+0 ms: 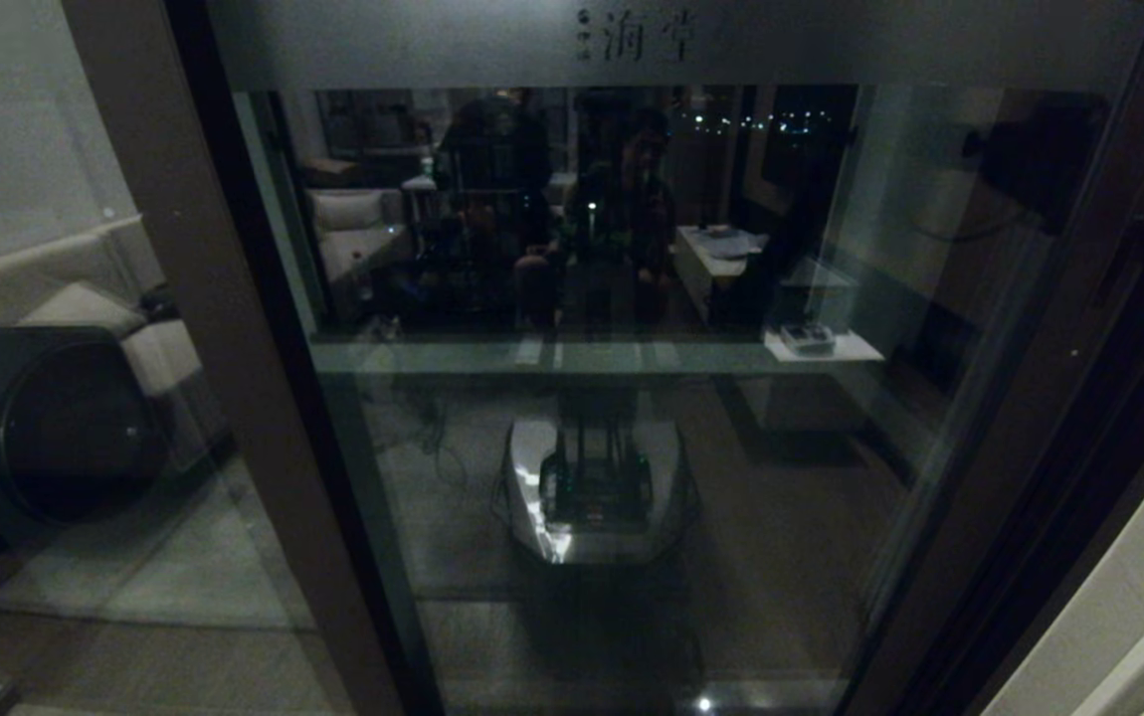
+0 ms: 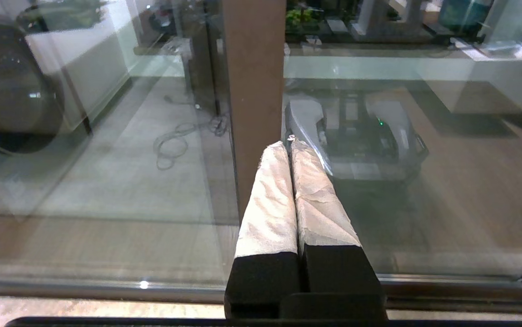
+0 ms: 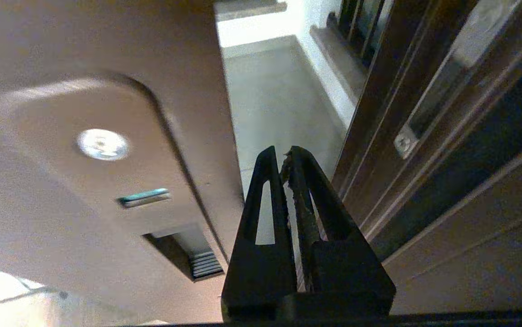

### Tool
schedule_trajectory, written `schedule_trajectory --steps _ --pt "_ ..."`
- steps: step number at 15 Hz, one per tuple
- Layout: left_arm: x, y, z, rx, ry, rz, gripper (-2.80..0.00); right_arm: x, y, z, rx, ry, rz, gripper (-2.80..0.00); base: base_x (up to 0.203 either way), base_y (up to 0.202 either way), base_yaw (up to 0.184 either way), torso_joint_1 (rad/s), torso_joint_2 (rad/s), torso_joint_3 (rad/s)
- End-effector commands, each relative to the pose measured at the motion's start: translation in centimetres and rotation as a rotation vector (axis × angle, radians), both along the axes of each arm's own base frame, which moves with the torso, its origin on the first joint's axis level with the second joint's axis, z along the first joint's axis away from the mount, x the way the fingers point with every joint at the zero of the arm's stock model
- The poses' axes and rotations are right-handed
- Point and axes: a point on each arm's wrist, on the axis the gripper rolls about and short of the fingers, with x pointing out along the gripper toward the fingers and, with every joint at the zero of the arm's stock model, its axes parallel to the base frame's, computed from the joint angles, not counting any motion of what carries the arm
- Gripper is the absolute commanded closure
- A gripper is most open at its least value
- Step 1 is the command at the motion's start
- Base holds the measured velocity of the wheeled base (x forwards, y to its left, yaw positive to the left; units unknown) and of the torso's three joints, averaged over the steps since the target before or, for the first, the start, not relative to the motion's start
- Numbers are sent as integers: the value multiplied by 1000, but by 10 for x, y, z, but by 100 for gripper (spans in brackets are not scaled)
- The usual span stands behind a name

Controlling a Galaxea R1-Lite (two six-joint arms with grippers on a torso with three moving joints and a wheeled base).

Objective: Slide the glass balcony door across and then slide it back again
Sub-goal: Open the slid door

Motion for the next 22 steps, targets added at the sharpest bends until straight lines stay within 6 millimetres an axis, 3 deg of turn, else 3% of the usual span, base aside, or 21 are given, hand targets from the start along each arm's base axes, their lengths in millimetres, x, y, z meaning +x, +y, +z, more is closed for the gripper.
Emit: schedule_trajectory --steps 1,22 --pt "0 0 0 0 2 0 0 4 3 -4 7 8 22 0 0 0 0 0 0 0" --pt "0 0 0 0 2 0 0 10 29 -8 15 28 85 0 0 0 0 0 0 0"
